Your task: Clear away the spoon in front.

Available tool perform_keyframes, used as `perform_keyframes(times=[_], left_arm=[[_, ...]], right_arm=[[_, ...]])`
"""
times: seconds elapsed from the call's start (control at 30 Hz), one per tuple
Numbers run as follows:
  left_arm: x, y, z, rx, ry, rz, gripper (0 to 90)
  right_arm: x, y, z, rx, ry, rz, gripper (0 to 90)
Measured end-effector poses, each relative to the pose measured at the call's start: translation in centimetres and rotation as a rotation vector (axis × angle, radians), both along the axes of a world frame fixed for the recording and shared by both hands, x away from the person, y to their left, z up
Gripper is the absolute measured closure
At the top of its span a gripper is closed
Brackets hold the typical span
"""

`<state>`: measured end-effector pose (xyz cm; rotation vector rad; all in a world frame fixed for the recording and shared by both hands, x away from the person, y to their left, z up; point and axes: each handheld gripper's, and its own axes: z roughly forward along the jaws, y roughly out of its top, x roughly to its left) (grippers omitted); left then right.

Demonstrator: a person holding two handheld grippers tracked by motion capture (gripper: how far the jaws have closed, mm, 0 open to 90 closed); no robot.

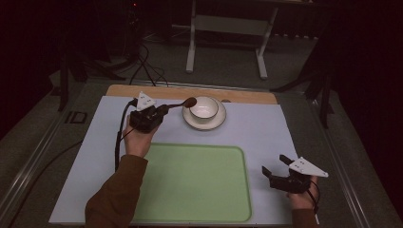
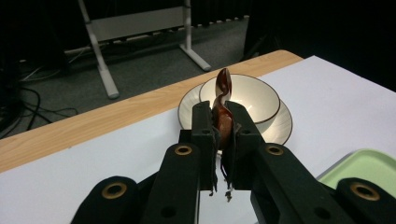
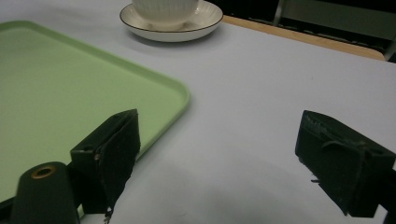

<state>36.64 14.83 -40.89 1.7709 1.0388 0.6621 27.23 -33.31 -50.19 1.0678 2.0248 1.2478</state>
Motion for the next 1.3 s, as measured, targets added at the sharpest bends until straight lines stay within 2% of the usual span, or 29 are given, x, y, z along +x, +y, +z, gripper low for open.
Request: perform_keyframes(times=[0.3,0.4,0.53,0.6,0.63,0.8,1.2,1.3], left_arm=[[-2.2,2.2,0.0,-0.002,0.003,0.030,83.8],[-2.5,2.4,-0.1,0.003,0.004,0.034,83.8],[-3.8,3.5,-0.3,0.018,0.015,0.056,83.8],[-3.8,3.5,-0.3,0.018,0.015,0.056,83.8],[-4.4,3.9,-0.3,0.018,0.014,0.057,83.8],[-5.8,4.6,-0.4,0.020,0.013,0.061,83.8],[-9.0,5.8,-1.3,0.028,0.043,0.065,83.8],[-10.3,6.0,-1.6,0.032,0.050,0.082,83.7]], right_arm=[[0.0,0.0,0.0,0.000,-0.002,-0.001,13.8],[0.0,0.0,0.0,0.000,-0.001,-0.001,13.8],[0.0,0.1,0.0,-0.004,-0.002,0.001,13.8],[0.0,0.1,0.0,-0.004,-0.002,0.001,13.8],[0.0,0.1,0.0,-0.004,-0.002,0.001,13.8],[-0.1,0.1,0.0,-0.003,-0.004,-0.002,13.8],[-0.1,0.0,0.0,-0.002,-0.004,-0.005,13.8],[-0.1,0.0,0.0,-0.002,-0.003,-0.007,13.8]])
